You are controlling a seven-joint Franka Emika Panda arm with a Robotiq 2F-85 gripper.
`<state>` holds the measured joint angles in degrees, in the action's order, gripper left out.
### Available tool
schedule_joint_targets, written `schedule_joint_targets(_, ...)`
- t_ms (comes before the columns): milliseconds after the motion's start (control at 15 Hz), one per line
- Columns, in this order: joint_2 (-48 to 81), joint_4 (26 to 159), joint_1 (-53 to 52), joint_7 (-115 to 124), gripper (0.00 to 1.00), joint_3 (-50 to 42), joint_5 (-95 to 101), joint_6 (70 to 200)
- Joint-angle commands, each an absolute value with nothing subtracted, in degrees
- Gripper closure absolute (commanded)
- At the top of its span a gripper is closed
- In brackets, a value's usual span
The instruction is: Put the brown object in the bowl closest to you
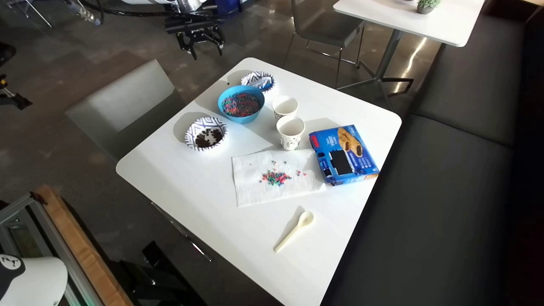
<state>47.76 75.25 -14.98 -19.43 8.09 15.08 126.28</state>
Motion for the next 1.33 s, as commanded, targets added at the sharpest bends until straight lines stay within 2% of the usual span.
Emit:
schedule_joint_targets(0, 55.3, 65.0, -16.0, -24.0, 0.00, 7.7, 16.6, 123.5)
schedule_joint_targets(1000, 79.5, 37.0, -19.0, -29.7, 0.00, 6.4, 15.8, 122.4)
schedule_joint_targets(1200, 81.7, 33.9, -19.1, -29.1, 0.00, 5.9, 15.4, 120.7)
schedule_joint_targets(1267, 78.0, 40.2, -18.4, -28.8, 0.00, 6.5, 15.4, 123.7)
